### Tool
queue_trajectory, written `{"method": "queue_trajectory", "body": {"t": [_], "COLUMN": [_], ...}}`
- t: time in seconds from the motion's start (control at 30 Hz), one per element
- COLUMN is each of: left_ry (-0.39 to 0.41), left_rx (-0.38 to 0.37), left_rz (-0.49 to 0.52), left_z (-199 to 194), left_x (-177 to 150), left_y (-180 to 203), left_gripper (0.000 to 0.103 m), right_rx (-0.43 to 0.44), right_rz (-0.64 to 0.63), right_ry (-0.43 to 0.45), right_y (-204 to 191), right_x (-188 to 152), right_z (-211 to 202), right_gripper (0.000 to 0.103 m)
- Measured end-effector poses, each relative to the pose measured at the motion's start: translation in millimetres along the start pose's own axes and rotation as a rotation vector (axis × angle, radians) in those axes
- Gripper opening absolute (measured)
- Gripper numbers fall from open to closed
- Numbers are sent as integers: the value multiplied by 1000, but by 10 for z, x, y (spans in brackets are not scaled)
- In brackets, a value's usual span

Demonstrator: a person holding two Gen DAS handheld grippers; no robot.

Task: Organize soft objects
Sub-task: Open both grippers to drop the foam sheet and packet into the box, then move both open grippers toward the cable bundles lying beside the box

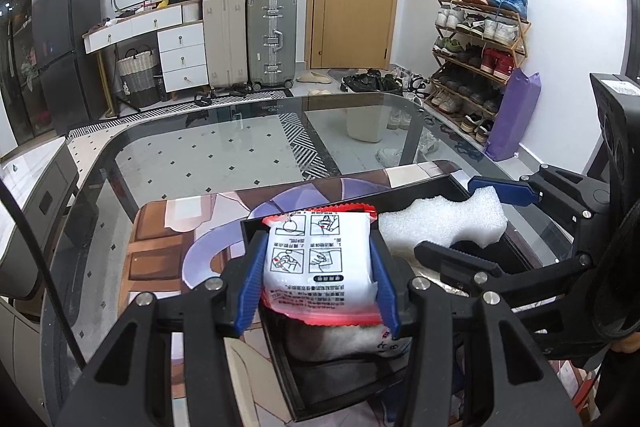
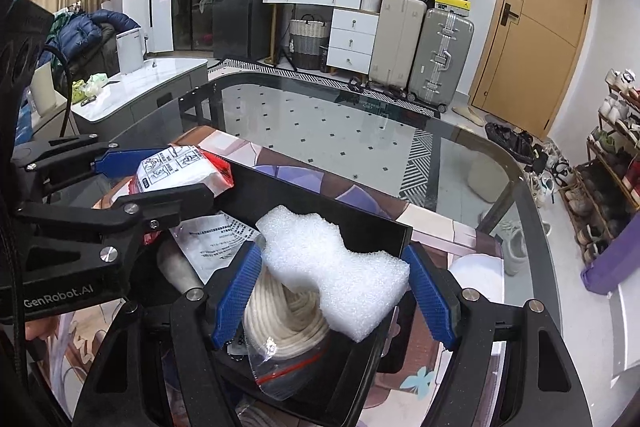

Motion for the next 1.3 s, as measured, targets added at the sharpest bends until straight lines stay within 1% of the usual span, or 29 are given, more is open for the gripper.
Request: {"method": "queue_trajectory", "body": {"t": [0.07,0.13,0.23,0.27,0.37,0.43,0.47,0.5,0.53,0.57,0.6,0.63,0.67,0.7,0.83,0.9,1.03,1.13,1.3], "left_ry": [-3,-5,-5,-4,-6,-10,-8,-5,-2,7,15,22,31,34,47,54,56,45,34], "left_rx": [-10,-15,-21,-25,-28,-24,-28,-29,-32,-32,-30,-29,-34,-36,-26,-41,-40,-31,-42], "left_rz": [4,6,2,0,-2,-2,-1,-2,-2,-2,-3,-5,-7,-9,-11,-18,-23,-14,-13], "left_z": [8,10,3,-1,-13,-20,-31,-48,-73,-111,-147,-180,-228,-261,-402,-464,-525,-548,-569], "left_x": [-2,-6,-6,-8,-22,-44,-51,-64,-77,-86,-93,-101,-116,-130,-199,-243,-338,-419,-536], "left_y": [19,27,18,26,45,57,63,72,93,113,112,122,139,139,171,189,243,300,431], "left_gripper": [47,47,47,48,50,54,59,69,72,78,86,90,97,101,103,103,103,103,103], "right_rx": [18,31,16,16,-1,1,1,-4,-8,-13,-15,-17,-20,-21,-17,-17,-29,-26,-18], "right_rz": [2,-11,-15,-9,21,47,59,67,72,79,86,94,107,123,180,206,224,241,255], "right_ry": [10,20,34,35,50,60,67,72,76,80,82,84,86,83,64,43,12,9,0], "right_y": [1,-19,8,30,96,147,174,195,216,241,269,295,325,365,494,538,588,627,660], "right_x": [-10,-24,-83,-103,-172,-218,-246,-272,-297,-333,-364,-392,-430,-472,-651,-766,-942,-1056,-1186], "right_z": [-17,-57,-130,-156,-273,-350,-398,-448,-484,-525,-563,-590,-620,-646,-709,-729,-768,-816,-899], "right_gripper": [78,85,85,87,94,97,99,99,99,100,101,102,102,102,102,102,102,102,102]}}
Point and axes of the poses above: each gripper's, at about its wrist camera, not at the fingertips, and z roughly the way its jaws point, y to its right, x to its top, the point moved 2 cm from there along z, roughly the way its jaws point, and after that the axes turned 15 degrees about -x, right-handed, at the moved point
